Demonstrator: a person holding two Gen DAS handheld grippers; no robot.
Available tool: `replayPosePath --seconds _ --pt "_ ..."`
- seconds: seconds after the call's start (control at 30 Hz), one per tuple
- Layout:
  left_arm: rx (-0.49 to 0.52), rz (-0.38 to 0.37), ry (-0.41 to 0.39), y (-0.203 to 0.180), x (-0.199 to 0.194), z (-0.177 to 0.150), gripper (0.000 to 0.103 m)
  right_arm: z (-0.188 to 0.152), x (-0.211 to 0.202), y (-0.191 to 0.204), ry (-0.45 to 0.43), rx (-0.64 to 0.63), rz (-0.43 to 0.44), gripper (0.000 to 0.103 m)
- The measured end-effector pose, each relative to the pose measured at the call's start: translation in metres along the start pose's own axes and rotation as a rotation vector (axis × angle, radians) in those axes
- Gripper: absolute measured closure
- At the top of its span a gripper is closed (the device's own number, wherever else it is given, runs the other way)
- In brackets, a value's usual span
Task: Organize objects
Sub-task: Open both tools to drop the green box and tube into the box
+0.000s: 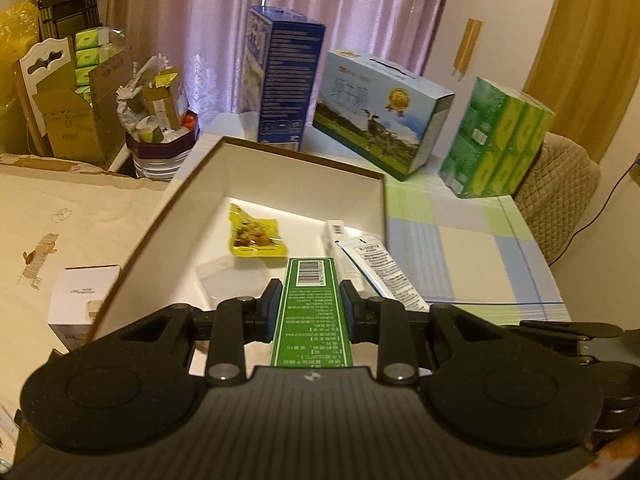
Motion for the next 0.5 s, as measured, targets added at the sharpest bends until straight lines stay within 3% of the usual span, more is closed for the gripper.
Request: replayPosePath --seconds 0.5 --pt "0.021 -0.009 0.076 0.051 0.058 0.020 0.077 0.026 0.076 0.012 0.050 0.036 -0.117 0.070"
Point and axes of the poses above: each gripper's, at about its wrist camera, not at the fingertips, and x roughly the way its jaws point, y to its left, z to its top, the point moved 7 cm from there along x, roughly the way its jaws point, and after that the axes turned 7 degrees about y, right-handed, at the moved point
